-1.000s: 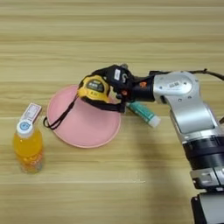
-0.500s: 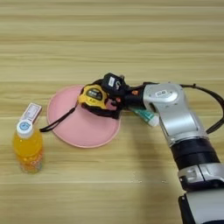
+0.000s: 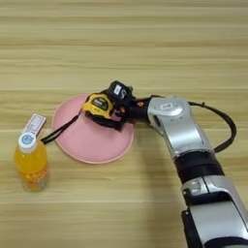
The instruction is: Move the objects on the table
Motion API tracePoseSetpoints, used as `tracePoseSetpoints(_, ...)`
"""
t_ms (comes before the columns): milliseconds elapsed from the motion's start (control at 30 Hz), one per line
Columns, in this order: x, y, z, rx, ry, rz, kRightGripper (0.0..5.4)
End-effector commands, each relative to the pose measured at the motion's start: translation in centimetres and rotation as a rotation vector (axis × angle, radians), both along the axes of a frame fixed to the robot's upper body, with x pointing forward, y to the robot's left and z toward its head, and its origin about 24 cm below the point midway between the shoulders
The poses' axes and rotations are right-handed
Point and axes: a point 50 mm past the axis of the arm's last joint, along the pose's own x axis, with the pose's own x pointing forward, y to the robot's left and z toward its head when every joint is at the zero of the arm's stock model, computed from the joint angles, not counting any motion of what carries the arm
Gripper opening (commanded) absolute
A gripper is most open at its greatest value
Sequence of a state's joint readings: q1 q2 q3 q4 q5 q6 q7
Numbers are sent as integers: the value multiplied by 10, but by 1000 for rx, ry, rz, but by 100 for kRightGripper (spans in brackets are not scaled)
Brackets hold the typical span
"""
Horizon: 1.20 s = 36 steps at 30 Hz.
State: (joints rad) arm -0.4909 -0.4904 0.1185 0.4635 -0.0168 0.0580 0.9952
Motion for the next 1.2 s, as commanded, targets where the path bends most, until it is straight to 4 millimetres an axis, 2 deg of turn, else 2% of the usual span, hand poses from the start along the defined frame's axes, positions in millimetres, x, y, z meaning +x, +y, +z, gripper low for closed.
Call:
tracePoseSetpoints(33, 21, 4, 44, 52, -160, -31, 407)
tracePoseSetpoints(667, 24, 19, 23, 138, -62, -69, 407)
tracePoseSetpoints(733, 24, 19, 22, 138, -60, -71, 463)
tracePoseSetpoints(833, 25, 19, 22, 142, -62, -76, 504)
tracePoseSetpoints(933, 27, 19, 25, 152, -78, -86, 537)
tracePoseSetpoints(1200, 29, 19, 55, 195, -186, -57, 537)
